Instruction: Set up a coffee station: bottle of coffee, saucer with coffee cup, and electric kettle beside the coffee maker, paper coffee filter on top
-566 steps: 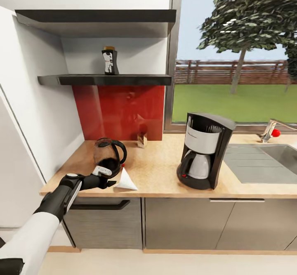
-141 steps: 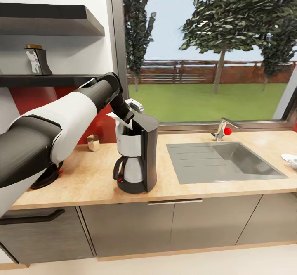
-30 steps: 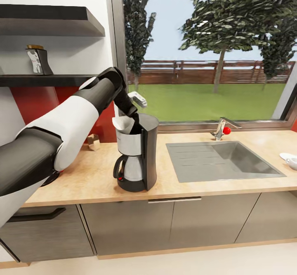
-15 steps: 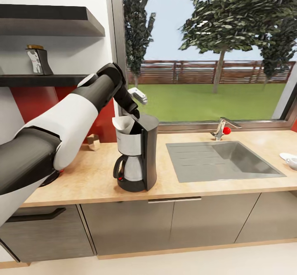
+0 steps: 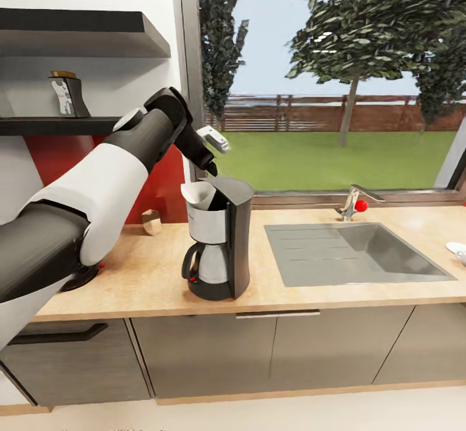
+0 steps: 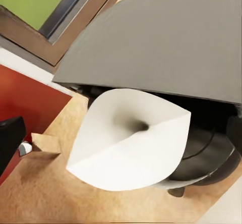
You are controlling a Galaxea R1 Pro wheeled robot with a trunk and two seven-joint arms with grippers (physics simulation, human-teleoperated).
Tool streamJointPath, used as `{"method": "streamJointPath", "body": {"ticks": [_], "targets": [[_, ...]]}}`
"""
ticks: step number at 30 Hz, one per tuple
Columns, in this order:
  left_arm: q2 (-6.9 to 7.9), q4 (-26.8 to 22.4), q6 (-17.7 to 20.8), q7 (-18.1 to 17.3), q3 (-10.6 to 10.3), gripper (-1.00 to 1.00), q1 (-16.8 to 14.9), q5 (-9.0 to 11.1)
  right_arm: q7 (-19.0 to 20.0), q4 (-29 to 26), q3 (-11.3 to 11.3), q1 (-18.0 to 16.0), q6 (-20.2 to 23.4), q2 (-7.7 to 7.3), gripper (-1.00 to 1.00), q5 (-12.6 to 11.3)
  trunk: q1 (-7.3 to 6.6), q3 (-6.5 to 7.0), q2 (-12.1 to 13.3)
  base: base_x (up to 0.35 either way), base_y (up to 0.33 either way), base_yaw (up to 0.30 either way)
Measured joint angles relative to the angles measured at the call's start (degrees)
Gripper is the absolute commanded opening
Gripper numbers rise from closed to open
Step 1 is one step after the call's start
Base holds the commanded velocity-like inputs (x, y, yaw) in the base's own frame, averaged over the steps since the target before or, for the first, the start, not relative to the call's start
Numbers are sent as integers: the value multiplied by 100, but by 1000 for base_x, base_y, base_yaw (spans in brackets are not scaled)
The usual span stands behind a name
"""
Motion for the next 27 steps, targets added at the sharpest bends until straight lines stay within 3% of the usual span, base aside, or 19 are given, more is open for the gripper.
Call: {"method": "streamJointPath", "body": {"ticks": [10,21,27], "targets": [[7,-67,21,81,132,100,34,0,0,-1,-2,0,0,0,100,-7,0,20,0,-8,1,257],[17,-60,23,149,140,100,40,-1,0,1,-2,-1,0,0,100,-5,4,42,-1,-264,124,268],[139,-60,21,149,134,100,51,-5,0,0,-2,-1,0,0,100,-3,1,45,-2,-151,134,214]]}}
